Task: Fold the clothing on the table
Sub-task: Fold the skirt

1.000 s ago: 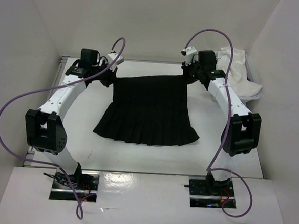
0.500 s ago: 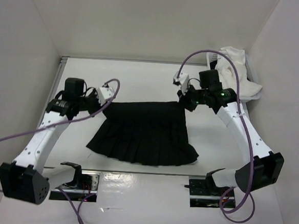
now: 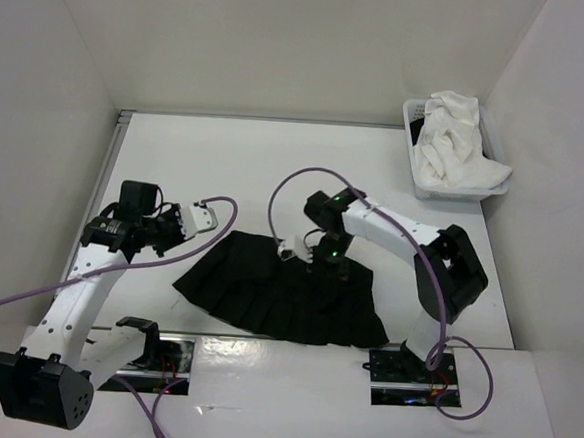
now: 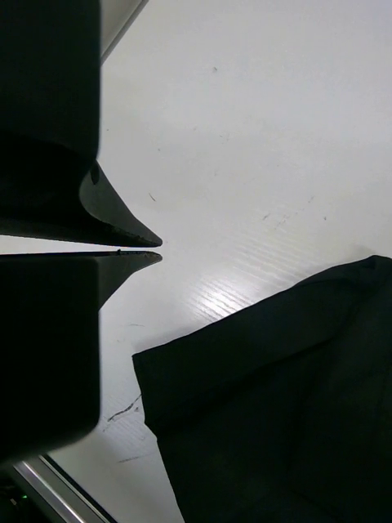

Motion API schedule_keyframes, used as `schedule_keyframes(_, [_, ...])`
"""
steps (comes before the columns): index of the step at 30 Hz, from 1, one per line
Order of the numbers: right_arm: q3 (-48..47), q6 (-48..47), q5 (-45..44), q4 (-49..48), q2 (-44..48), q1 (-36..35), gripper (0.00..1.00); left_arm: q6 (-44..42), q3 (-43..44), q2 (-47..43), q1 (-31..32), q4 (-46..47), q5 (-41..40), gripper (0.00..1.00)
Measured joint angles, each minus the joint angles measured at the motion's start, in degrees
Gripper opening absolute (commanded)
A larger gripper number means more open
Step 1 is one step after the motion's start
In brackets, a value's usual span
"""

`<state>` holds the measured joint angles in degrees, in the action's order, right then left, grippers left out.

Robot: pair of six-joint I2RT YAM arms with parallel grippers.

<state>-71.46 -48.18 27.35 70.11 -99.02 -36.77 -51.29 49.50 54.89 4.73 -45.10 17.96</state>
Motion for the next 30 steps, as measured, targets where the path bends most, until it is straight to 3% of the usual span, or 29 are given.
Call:
schedule_keyframes(5, [-0.04, 1.05, 1.86, 0.76, -2.19, -10.69, 0.25, 0.42, -0.28, -1.03, 0.02, 0.39, -0.46, 0.10])
schedule_keyframes(8, [0.00, 2.21, 2.45, 1.03, -4.33, -14.45, 0.40, 0.74, -0.87, -1.40, 0.02, 1.20, -1.14, 0.10])
schedule_keyframes(10, [0.02, 3.37, 2.36, 1.29, -4.55, -14.95, 0.71, 1.22, -1.07, -1.53, 0.02, 1.75, -1.42, 0.10])
schedule_keyframes(17, [-4.13, 6.43, 1.36, 2.23, -4.02, -14.32, 0.91, 5.33, -1.14, -3.69, -0.55, 3.85, -2.82, 0.12])
schedule_keyframes(20, [-7.67, 10.27, -0.31, -0.55, -3.08, -13.86, 0.96, 9.62, -1.09, -4.92, -1.25, 5.86, -3.76, 0.23])
schedule_keyframes(22, [-8.33, 13.35, -2.89, -3.54, -2.32, -13.64, 0.96, 13.05, -0.50, -5.22, -1.46, 6.80, -4.63, 0.45])
schedule_keyframes(24, [-8.31, 16.46, -5.84, -6.51, -2.12, -13.57, 0.96, 17.46, 0.81, -5.27, -1.55, 7.43, -5.73, 0.55])
schedule_keyframes(25, [-8.02, 17.92, -7.39, -8.48, -2.19, -13.55, 0.96, 20.04, 1.86, -5.27, -1.57, 7.76, -6.29, 0.75])
schedule_keyframes(29, [-6.91, 22.93, -13.44, -15.47, -3.98, -13.55, 0.94, 29.27, 6.12, -5.29, -1.60, 8.35, -8.59, 0.99])
schedule_keyframes(30, [-6.64, 23.87, -14.67, -16.87, -4.85, -13.55, 0.94, 31.74, 7.23, -5.29, -1.60, 8.35, -9.35, 1.00])
